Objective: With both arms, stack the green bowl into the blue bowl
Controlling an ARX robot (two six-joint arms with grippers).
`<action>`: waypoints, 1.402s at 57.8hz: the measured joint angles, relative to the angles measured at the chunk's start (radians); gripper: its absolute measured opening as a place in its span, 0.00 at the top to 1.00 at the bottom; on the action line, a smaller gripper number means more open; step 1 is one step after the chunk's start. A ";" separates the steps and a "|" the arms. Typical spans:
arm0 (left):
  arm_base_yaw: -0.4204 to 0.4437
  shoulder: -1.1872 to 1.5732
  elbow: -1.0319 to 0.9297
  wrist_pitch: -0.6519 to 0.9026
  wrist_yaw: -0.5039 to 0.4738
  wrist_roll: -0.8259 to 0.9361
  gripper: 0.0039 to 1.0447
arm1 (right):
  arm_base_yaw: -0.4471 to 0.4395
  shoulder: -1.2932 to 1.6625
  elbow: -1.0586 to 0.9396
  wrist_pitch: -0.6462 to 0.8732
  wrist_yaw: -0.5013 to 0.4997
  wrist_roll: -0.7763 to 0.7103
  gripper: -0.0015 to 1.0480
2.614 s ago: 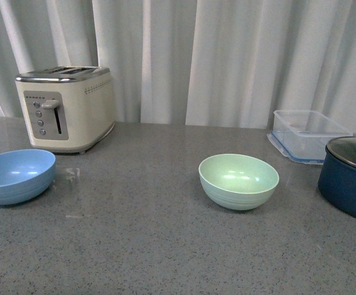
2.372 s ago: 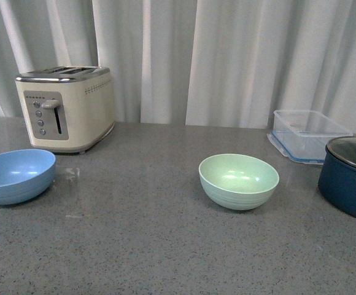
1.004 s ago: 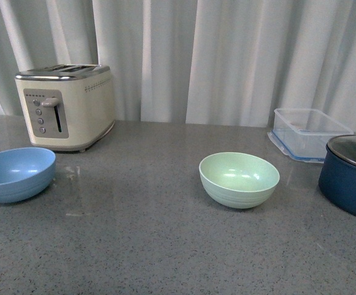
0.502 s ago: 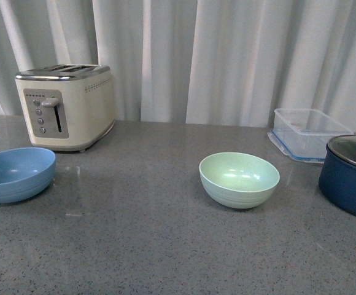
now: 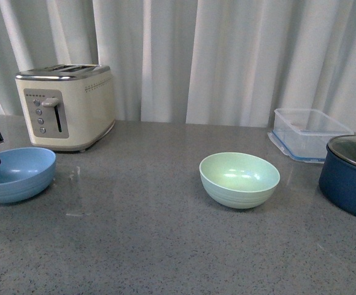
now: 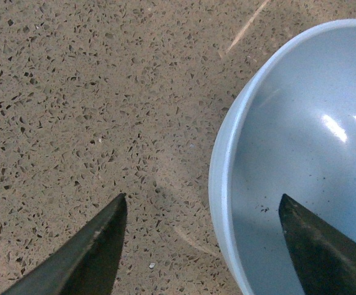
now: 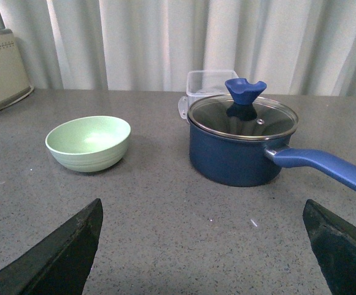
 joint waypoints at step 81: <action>-0.325 0.042 0.102 -0.008 0.065 -0.164 0.97 | 0.000 0.000 0.000 0.000 0.000 0.000 0.10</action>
